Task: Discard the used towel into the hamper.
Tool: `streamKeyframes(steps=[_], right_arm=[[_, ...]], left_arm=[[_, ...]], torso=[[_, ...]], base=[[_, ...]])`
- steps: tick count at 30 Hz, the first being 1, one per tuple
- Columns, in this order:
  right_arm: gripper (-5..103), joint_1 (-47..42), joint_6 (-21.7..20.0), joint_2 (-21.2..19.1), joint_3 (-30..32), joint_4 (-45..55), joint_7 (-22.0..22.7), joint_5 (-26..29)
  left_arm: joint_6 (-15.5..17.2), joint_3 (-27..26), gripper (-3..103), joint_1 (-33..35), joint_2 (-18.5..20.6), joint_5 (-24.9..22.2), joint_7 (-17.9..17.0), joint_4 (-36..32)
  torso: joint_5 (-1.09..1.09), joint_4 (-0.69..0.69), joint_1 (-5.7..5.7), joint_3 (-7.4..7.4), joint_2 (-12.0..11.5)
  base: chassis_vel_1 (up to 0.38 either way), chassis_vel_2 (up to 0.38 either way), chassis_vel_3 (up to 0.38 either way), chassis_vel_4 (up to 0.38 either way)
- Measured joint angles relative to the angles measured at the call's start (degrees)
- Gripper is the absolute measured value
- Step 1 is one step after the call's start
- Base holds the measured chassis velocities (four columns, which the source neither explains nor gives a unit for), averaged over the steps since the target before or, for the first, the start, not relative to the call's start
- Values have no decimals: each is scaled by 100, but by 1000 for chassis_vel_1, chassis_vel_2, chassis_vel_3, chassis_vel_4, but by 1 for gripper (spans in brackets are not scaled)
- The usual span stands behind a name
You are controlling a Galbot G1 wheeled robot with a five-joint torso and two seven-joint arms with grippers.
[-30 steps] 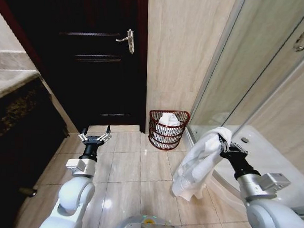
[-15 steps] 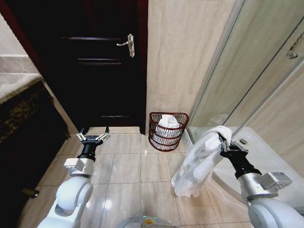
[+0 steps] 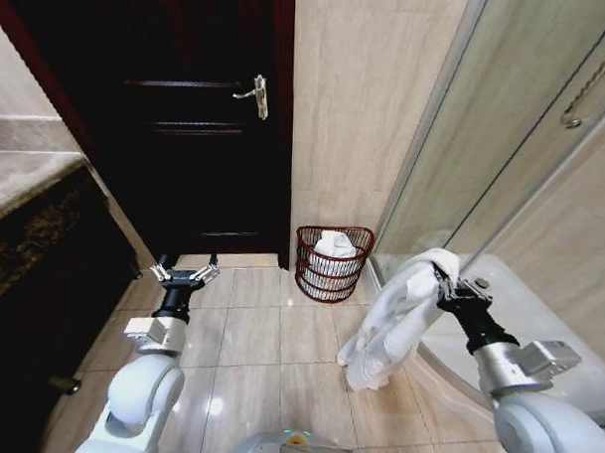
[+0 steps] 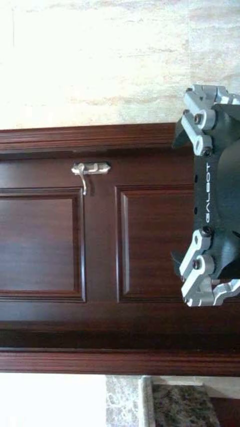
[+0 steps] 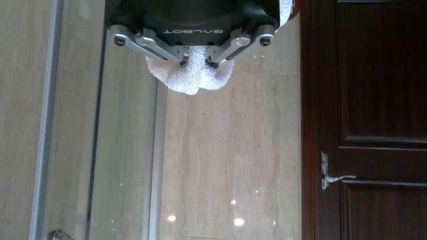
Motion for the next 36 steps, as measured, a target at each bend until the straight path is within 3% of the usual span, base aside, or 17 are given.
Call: streamKeyframes(steps=[15,36], right_arm=[[5,116,14,-65,48,0,-18,44],[5,487,-5,-405,69,1,4,312]], left_arm=[[-96,281,100,-148,-33,104,88,161],[-258,276,100,-136,-53,91,-18,265]], torso=[[0,-1,138,227,365],[0,0,341,510,852]], base=[[0,0,0,0],[0,0,0,0]])
